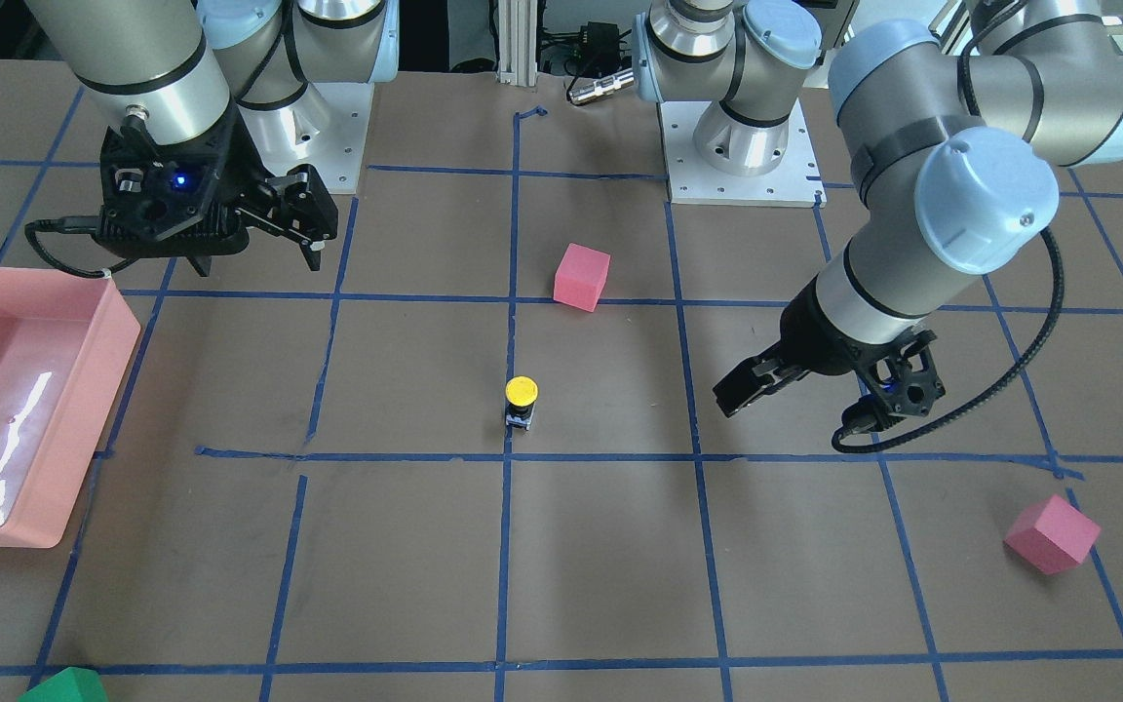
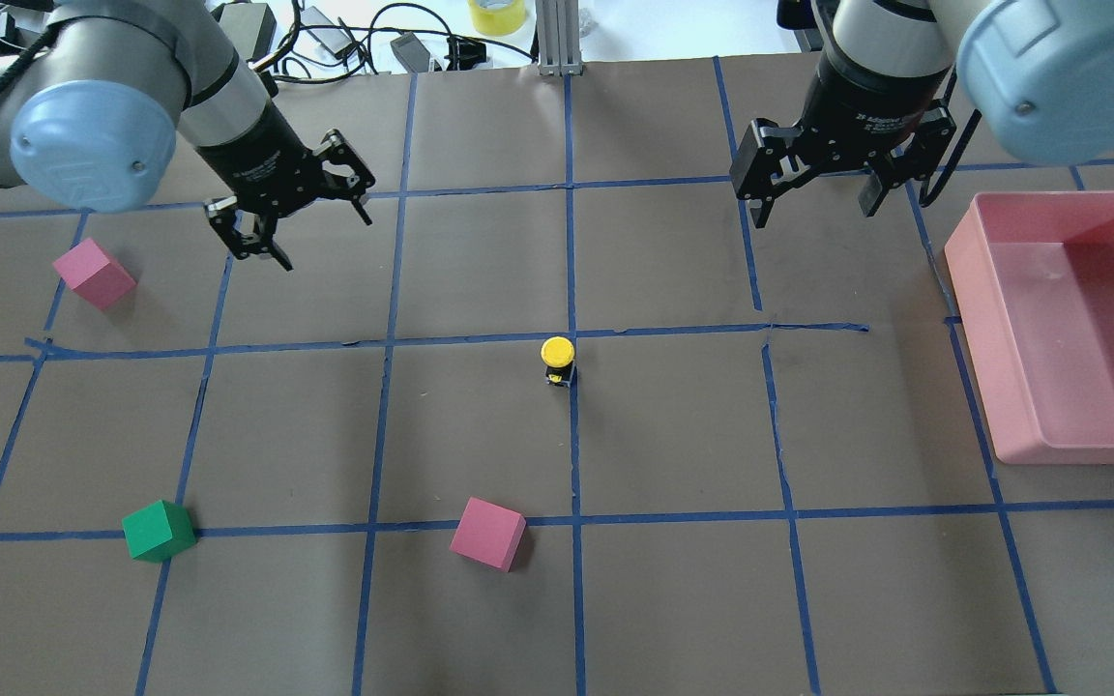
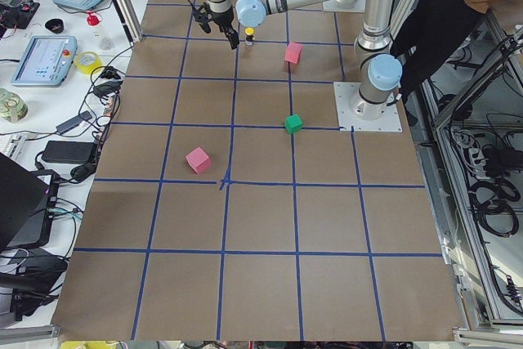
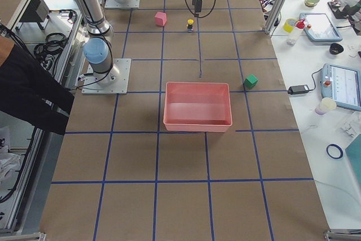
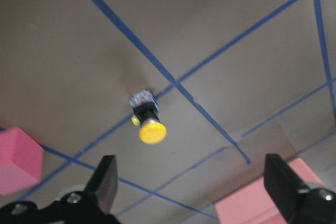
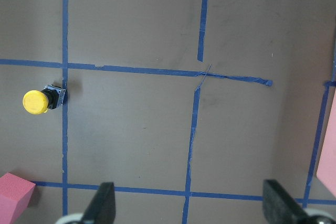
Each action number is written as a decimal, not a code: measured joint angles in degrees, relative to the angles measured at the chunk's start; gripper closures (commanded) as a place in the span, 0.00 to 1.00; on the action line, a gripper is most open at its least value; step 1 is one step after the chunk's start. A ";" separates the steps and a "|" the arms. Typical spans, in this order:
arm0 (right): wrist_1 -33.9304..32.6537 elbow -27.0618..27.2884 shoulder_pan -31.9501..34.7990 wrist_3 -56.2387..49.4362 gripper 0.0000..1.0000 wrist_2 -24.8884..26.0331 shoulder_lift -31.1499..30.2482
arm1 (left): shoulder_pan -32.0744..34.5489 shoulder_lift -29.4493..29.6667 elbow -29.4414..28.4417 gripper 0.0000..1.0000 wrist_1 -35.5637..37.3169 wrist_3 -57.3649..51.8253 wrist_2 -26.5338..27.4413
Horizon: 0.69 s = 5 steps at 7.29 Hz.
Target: Align button upright
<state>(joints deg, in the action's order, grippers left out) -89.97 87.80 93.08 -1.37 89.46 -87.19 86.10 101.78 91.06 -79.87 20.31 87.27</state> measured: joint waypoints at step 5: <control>-0.12 0.00 0.00 -0.03 0.00 -0.07 0.00 | -0.24 -11.02 -2.25 0.00 -9.57 -14.66 5.72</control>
<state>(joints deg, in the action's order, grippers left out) -90.09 87.80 93.08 -1.41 89.39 -87.19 85.86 90.76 88.80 -89.44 5.64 92.99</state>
